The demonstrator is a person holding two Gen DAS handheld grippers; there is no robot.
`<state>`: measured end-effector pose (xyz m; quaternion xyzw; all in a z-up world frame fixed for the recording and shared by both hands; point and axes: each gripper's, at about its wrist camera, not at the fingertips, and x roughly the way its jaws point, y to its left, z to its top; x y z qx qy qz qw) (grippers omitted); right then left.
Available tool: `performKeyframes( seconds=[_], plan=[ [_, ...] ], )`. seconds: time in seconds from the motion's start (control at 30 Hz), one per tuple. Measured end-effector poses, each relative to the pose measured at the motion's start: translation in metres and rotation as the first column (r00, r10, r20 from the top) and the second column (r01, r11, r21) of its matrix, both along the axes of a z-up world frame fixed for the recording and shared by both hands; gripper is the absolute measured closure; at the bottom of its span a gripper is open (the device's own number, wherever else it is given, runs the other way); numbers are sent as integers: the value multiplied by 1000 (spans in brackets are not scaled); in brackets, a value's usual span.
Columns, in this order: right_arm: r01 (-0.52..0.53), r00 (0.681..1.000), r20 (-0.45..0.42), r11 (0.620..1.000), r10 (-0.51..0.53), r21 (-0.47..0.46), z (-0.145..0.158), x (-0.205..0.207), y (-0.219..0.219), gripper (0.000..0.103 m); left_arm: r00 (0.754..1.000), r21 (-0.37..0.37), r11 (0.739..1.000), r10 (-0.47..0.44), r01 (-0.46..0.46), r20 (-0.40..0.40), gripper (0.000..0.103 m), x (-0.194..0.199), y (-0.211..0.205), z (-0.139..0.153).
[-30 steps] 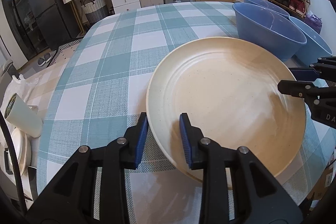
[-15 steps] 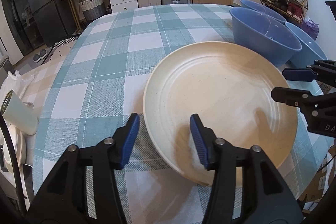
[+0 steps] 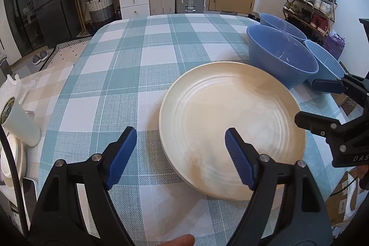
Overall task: Organize plates and bowls
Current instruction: 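Open both tools to release the cream plates, then move both tools forward over the large blue bowl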
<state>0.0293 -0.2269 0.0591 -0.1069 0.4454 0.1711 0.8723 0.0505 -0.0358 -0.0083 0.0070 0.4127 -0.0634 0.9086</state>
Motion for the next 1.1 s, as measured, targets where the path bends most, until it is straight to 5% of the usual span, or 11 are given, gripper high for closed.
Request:
performKeyframes(
  seconds=[0.17,0.27,0.73,1.1],
  plan=[
    [-4,1000,8,1000,4,13,10,-4,-1,6,1000,-7,1000,-16,16,12,22,-6,-3,12],
    [-2,1000,23,1000,1,23,19,-7,-2,3,1000,-18,1000,-16,16,18,2,-8,-3,18],
    [34,994,106,999,-35,15,66,-25,-22,2,999,-65,997,-35,37,34,2,-7,-2,44],
    [67,986,153,997,-71,28,103,-32,-53,1,990,-24,998,-60,64,129,2,-7,-18,70]
  ],
)
